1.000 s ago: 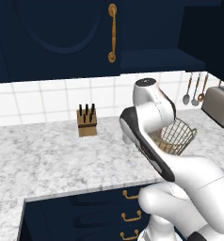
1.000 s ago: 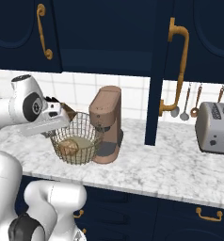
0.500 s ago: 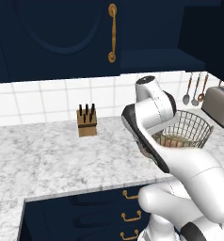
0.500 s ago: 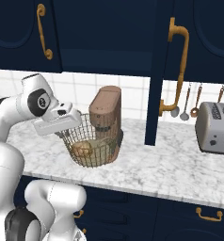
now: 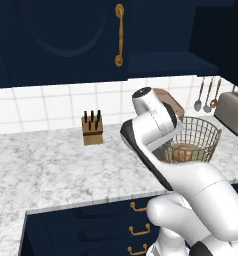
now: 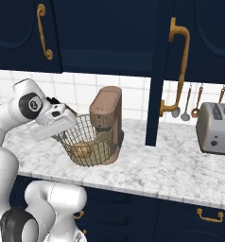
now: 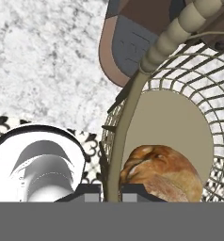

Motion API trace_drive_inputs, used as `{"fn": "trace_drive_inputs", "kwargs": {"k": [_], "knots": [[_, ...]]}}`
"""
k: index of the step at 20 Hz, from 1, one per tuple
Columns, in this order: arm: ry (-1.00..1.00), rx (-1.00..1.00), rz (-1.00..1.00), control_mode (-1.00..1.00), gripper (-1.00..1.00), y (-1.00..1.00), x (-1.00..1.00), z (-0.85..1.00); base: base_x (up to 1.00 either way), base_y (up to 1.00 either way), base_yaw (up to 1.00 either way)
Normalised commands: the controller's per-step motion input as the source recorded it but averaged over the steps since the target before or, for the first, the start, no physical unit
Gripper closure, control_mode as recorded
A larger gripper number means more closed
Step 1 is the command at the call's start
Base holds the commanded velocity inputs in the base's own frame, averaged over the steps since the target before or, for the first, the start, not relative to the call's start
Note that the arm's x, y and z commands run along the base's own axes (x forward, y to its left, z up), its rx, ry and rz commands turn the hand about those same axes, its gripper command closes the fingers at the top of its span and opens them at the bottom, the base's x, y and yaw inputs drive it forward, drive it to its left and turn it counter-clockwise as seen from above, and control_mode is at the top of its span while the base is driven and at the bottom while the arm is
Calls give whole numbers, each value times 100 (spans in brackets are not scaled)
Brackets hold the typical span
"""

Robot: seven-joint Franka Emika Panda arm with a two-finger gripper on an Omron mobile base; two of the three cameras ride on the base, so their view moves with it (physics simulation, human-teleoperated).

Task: Open the cabinet, pick up the bread from the cabinet and place it in the basket. Then move the basket to the dining counter.

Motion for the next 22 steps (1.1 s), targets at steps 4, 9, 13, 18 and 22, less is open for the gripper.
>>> {"fn": "trace_drive_inputs", "kwargs": {"k": [4, 9, 13, 18, 22], "knots": [[0, 0, 0, -100, 100, 0, -1, 0, 0, 0, 0], [-1, 0, 0, 100, 100, 0, -17, 0, -41, 0, 0], [0, 0, 0, 100, 100, 0, 0, 0, -97, -1, -4], [0, 0, 0, 100, 100, 0, 0, 0, -44, -12, -67], [0, 0, 0, 100, 100, 0, 0, 0, 0, -1, -92]]}}
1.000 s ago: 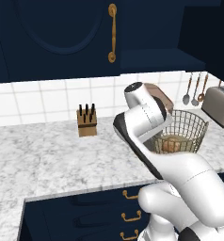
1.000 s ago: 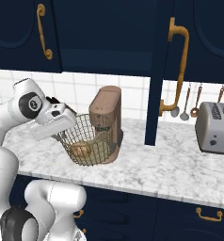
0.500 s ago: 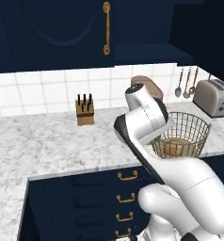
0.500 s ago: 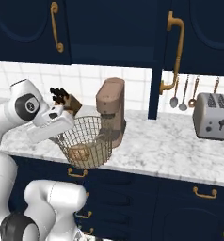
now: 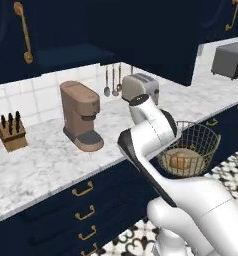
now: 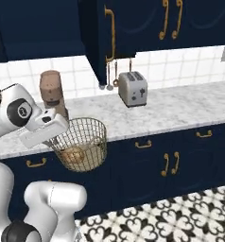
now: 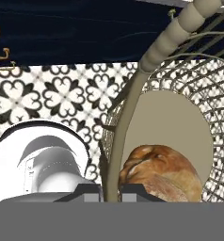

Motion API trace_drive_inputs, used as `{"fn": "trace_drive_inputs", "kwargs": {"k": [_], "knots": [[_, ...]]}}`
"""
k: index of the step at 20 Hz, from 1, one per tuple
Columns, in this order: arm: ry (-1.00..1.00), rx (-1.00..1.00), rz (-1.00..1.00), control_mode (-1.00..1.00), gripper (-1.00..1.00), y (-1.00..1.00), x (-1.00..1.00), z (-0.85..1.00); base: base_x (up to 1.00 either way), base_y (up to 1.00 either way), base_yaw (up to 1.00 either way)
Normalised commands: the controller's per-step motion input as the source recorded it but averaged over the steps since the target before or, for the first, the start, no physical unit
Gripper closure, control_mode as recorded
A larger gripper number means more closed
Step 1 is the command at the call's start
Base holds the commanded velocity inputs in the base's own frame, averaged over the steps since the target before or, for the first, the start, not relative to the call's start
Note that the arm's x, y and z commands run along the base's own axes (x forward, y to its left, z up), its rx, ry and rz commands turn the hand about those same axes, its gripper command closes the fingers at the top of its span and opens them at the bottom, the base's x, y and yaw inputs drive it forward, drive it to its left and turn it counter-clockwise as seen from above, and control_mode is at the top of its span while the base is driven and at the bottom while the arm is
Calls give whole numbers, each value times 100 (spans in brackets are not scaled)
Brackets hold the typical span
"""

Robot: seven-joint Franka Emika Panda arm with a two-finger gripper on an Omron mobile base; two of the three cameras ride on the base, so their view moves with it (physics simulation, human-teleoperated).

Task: Open the cabinet, pick up the bread from the cabinet and place it in the basket. Then move the basket to the dining counter.

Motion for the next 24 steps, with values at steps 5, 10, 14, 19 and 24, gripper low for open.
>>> {"fn": "trace_drive_inputs", "kwargs": {"k": [5, 10, 14, 19, 24], "knots": [[0, 0, 0, 100, 100, 0, 0, 0, 0, -2, -91], [0, 0, 0, 100, 100, 0, 0, 0, -2, -22, -84], [0, 0, 0, 100, 100, 0, 0, 0, -2, -34, -77], [0, 0, 0, 100, 100, 0, 0, 0, 2, -45, -79], [0, 0, 0, 100, 100, 0, 0, 0, 57, -56, -64]]}}
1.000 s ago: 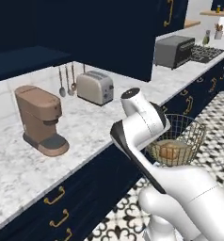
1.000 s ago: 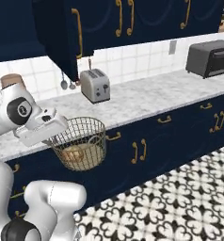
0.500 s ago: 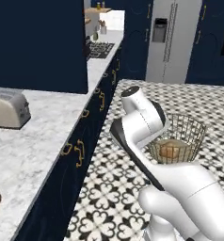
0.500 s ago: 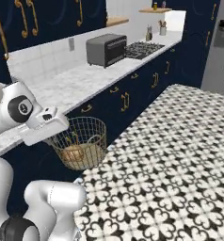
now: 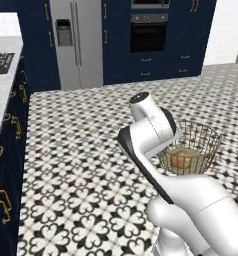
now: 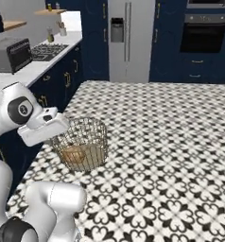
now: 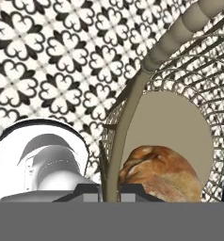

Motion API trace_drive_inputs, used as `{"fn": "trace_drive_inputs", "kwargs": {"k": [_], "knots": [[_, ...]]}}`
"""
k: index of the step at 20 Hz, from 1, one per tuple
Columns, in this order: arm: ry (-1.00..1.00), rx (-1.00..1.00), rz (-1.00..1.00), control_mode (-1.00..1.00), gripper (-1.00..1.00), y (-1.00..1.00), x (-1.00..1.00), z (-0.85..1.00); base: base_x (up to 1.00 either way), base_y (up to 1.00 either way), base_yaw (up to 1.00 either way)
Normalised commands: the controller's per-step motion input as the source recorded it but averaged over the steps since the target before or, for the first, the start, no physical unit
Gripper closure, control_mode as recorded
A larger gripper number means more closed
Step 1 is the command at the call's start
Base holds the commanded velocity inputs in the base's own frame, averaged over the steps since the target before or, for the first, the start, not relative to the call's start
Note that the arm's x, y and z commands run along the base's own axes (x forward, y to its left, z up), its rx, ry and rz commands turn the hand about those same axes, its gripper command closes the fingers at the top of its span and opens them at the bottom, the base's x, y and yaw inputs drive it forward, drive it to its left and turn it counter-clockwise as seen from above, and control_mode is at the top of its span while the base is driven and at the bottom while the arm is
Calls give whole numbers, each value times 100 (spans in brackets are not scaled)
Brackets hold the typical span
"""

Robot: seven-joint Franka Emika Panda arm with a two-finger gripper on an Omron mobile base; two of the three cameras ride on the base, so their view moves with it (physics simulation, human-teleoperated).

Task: Open the cabinet, pick up the bread from the cabinet and place it in the basket. Then move the basket to the dining counter.

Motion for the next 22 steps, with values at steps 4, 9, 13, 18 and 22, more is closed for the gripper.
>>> {"fn": "trace_drive_inputs", "kwargs": {"k": [4, 9, 13, 18, 22], "knots": [[0, 0, 0, 100, 100, 0, 0, 0, 86, -73, -50], [0, 0, 0, 100, 100, 0, 0, 0, 91, -66, -52], [0, 0, 0, 100, 100, 0, 0, 0, 100, -64, -46], [0, 0, 0, 100, 100, 0, 0, 0, 100, -26, -35], [0, 0, 0, 100, 100, 0, 0, 0, 100, -11, -29]]}}
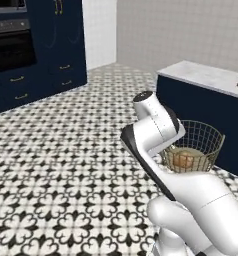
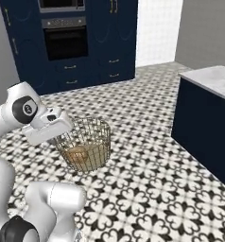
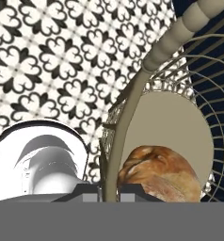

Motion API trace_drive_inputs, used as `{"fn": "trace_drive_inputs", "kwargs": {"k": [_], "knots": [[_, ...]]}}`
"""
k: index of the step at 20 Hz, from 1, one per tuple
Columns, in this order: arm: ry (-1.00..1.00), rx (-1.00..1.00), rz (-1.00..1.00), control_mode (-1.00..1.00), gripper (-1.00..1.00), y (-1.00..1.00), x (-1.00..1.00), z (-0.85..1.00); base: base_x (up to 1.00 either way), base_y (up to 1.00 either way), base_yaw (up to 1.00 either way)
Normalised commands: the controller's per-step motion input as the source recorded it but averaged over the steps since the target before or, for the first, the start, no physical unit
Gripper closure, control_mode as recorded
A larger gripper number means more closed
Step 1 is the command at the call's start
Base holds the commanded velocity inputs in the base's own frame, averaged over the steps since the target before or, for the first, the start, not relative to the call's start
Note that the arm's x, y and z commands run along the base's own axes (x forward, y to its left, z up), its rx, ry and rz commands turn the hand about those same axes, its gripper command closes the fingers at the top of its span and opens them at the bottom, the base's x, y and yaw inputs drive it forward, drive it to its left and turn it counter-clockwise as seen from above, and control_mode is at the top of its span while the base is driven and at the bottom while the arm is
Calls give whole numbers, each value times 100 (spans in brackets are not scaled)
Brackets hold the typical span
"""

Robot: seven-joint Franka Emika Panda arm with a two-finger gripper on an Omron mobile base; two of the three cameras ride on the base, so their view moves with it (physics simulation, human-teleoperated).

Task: Open the cabinet, pick up the bread from the cabinet and place it in the basket. Then move the basket to the dining counter.

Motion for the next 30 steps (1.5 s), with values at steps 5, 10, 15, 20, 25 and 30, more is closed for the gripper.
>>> {"fn": "trace_drive_inputs", "kwargs": {"k": [5, 10, 15, 20, 25, 30], "knots": [[0, 0, 0, 100, 100, 0, 0, 0, 100, 0, -46], [0, 0, 0, 100, 100, 0, 0, 0, 100, 0, -58], [0, 0, 0, 100, 100, 0, 0, 0, 94, 0, -65], [0, 0, 0, 100, 100, 0, 0, 0, 89, 10, -64], [0, 0, 0, 100, 100, 0, 0, 0, 71, 67, -55], [0, 0, 0, 100, 100, 0, 0, 0, 50, 100, -39]]}}
